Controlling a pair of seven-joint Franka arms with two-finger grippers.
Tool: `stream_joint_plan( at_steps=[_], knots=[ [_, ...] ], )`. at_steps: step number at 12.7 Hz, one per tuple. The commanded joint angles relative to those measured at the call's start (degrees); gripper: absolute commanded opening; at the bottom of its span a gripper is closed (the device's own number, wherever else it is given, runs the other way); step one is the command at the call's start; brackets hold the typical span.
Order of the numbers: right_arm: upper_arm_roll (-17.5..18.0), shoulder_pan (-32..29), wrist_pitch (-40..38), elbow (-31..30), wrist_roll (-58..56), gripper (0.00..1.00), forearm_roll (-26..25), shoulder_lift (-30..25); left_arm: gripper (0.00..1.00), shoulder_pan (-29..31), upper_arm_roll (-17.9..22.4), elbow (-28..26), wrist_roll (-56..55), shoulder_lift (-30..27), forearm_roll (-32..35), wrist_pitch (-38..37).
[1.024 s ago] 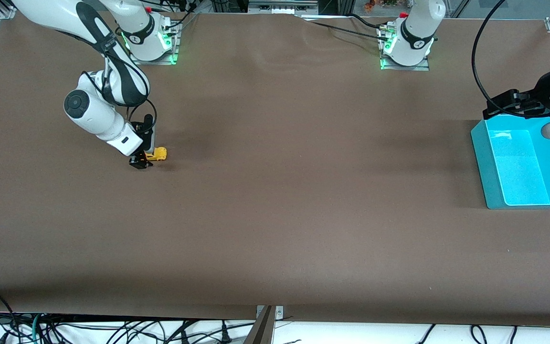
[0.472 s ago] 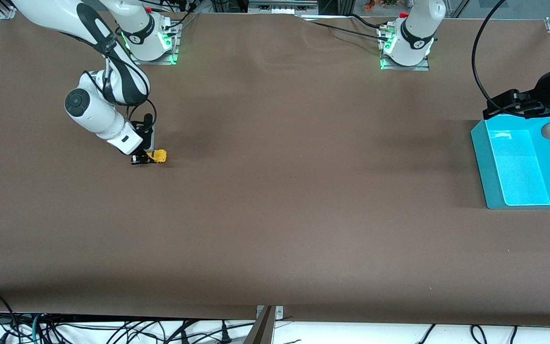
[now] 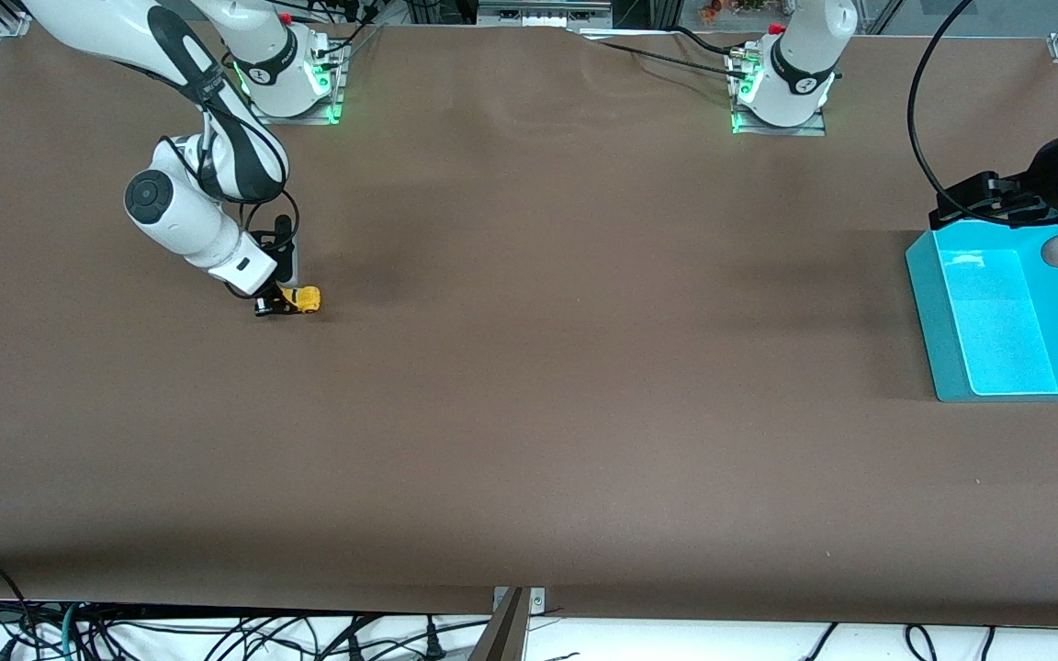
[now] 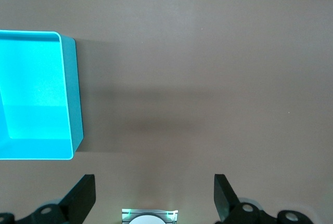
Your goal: Wind and store yellow beetle car
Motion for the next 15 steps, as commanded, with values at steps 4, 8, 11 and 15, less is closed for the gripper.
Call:
stream_joint_plan(
  at_steps=[4,8,11,15],
  knots=[
    [-0.27,-3.05,5.14,-0.81,-3.06,0.27,-0.54,3.78,1.0,-0.11,0.01,-0.21,-0.35,-0.17,0.62,0.48],
    [-1.59,-6.12,6.55,-0.54,-8.77,0.25,-0.54,5.36,1.0,-0.28,0.01,-0.12,-0.35,-0.17,0.62,0.57],
    [-3.69,-7.01,7.0,-0.63,-13.25,0.25,-0.46,5.37,1.0,-0.2,0.01,-0.21,-0.26,-0.08,0.62,0.48],
    [-5.02,-10.6,7.0,-0.54,-20.11,0.25,-0.46,5.54,1.0,-0.2,0.01,-0.21,1.74,0.36,0.71,0.39]
  ],
)
